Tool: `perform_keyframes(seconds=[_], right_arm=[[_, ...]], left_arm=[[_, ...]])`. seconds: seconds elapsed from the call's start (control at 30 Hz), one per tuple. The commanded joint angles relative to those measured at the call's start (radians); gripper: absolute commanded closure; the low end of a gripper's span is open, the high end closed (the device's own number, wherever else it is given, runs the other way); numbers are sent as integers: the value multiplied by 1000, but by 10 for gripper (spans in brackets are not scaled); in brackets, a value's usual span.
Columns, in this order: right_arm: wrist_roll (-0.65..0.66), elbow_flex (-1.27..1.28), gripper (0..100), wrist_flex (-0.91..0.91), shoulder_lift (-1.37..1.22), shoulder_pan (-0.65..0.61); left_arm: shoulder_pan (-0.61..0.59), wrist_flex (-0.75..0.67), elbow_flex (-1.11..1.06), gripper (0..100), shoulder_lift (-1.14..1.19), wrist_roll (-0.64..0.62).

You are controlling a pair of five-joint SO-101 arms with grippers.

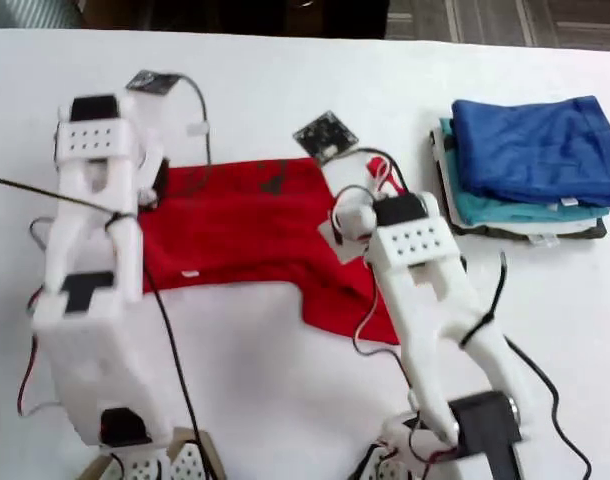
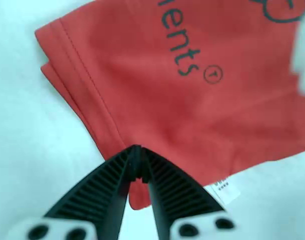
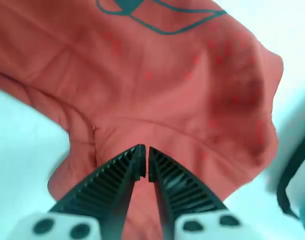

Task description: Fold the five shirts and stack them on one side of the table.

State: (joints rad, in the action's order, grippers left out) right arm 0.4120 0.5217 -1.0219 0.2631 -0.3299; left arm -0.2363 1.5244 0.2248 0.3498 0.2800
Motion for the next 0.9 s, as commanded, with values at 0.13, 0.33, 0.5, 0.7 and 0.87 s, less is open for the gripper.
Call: perform_keyframes(seconds=[0.13,0.33,0.5,0.7,0.87], right_arm=[[-2,95,978,-7,133,1],[-2,164,978,31,131,1],[-2,272,978,101,134,-4],[-2,327,978,125,136,-5],[-2,279,978,70,185,1]], left_arm=[[-18,-334,-588,973,-371,26],[-60,-382,-679,973,-381,32],[-95,-470,-786,973,-381,37],[-137,-612,-915,973,-381,78],[-140,-626,-921,973,-385,74]])
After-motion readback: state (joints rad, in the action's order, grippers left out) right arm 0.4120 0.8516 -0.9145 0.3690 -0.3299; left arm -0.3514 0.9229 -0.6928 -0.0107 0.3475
